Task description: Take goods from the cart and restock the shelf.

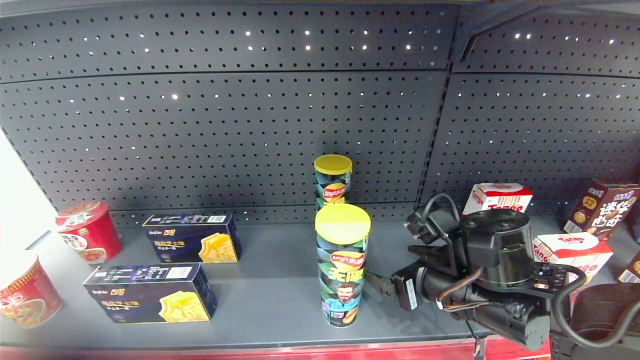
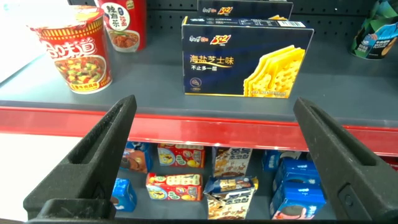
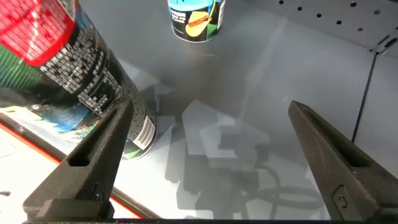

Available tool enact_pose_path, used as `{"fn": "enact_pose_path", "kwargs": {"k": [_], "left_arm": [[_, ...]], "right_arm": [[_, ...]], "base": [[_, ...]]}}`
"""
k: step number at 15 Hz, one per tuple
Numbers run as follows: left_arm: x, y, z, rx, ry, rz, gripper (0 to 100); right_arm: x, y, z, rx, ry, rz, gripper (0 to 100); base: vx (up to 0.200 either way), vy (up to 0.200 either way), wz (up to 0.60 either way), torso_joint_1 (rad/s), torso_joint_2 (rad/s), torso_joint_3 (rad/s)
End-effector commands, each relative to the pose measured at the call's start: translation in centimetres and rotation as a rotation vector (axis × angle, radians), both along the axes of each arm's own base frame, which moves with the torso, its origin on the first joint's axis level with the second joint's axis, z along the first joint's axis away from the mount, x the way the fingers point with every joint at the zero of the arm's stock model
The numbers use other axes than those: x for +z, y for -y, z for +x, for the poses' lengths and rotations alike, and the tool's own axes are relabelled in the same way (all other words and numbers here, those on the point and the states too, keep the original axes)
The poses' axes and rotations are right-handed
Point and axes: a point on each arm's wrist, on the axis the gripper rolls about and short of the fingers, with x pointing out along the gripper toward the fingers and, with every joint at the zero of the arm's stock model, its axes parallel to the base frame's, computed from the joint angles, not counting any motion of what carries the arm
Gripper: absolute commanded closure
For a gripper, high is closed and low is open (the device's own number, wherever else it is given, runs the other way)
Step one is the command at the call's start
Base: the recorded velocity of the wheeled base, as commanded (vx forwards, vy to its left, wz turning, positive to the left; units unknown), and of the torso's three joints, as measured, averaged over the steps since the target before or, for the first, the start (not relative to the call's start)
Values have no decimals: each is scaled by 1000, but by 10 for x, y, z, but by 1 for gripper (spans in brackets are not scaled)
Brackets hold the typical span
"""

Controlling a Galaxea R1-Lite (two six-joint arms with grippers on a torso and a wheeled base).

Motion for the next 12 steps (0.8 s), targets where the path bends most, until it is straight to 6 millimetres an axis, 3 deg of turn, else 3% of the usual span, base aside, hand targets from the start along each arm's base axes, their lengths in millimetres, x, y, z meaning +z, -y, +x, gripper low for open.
{"fn": "enact_pose_path", "kwargs": {"k": [1,7,12], "left_arm": [[0,0,0,1,-2,0,0],[0,0,0,1,-2,0,0],[0,0,0,1,-2,0,0]], "right_arm": [[-1,-1,1,0,-1,-2,0],[-3,0,1,-5,-5,-9,0],[7,22,1,-86,34,20,0]], "base": [[0,0,0,0,0,0],[0,0,0,0,0,0],[0,0,0,0,0,0]]}}
